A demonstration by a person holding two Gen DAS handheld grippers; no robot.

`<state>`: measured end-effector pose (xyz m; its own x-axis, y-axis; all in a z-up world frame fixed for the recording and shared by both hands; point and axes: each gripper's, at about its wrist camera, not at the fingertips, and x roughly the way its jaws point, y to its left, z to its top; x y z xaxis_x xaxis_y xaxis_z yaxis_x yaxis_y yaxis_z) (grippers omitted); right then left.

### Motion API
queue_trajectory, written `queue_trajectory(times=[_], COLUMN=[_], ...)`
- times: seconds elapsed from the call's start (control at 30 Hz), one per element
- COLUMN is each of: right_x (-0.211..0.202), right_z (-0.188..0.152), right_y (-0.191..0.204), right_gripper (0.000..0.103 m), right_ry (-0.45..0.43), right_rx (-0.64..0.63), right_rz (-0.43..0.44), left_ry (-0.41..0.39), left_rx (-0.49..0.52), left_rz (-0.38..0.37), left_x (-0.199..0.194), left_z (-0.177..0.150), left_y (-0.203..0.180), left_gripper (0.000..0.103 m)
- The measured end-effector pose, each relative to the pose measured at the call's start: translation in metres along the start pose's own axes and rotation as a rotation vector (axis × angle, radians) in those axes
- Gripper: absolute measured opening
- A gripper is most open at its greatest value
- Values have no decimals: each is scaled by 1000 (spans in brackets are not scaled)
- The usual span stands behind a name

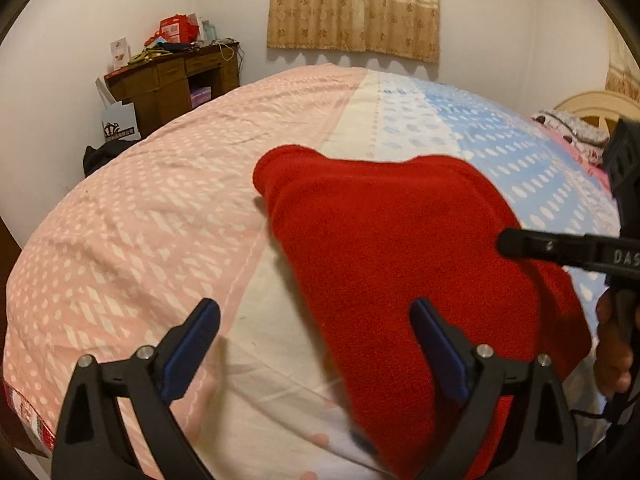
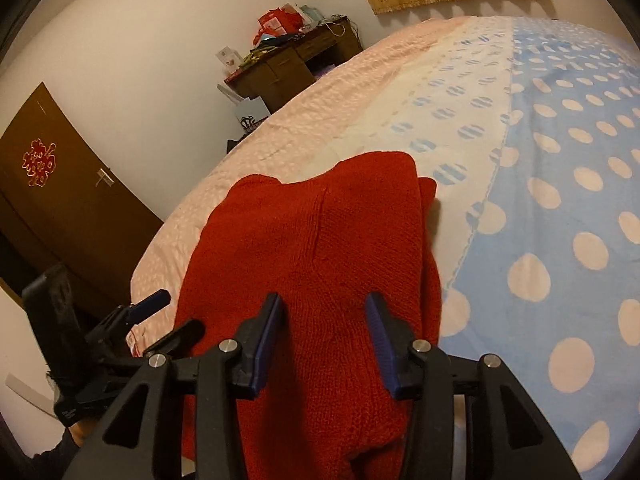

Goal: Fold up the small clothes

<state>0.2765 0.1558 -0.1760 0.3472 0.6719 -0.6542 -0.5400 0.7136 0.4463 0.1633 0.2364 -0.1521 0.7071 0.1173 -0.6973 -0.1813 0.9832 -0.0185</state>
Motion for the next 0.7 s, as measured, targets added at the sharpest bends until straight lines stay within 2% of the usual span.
queue_trajectory(times=[0.1, 0.2, 0.27, 0.4, 0.6, 0.7], right_x=[3, 0, -8, -32, -75, -91], right_z=[-2, -5, -6, -14, -25, -26], right_y=[3, -8, -7, 10, 45, 57], right_gripper=[45, 45, 45, 47, 51, 51], right_ry=[2, -12, -28, -83, -185, -224], right_rx=[-43, 9, 43, 31, -51, -87], right_rz=[-23, 18, 10, -49, -219, -263], left_ry=[1, -1, -7, -36, -134, -171], left_rx=[2, -5, 0, -4, 9, 17], left_rz=[-1, -5, -1, -22, -67, -81], left_x=[3, 0, -5, -26, -67, -81], left_z=[-2, -4, -4, -1, 8, 11], left_y=[0, 1, -1, -4, -11, -14], left_gripper=[100, 99, 98, 98, 98, 99])
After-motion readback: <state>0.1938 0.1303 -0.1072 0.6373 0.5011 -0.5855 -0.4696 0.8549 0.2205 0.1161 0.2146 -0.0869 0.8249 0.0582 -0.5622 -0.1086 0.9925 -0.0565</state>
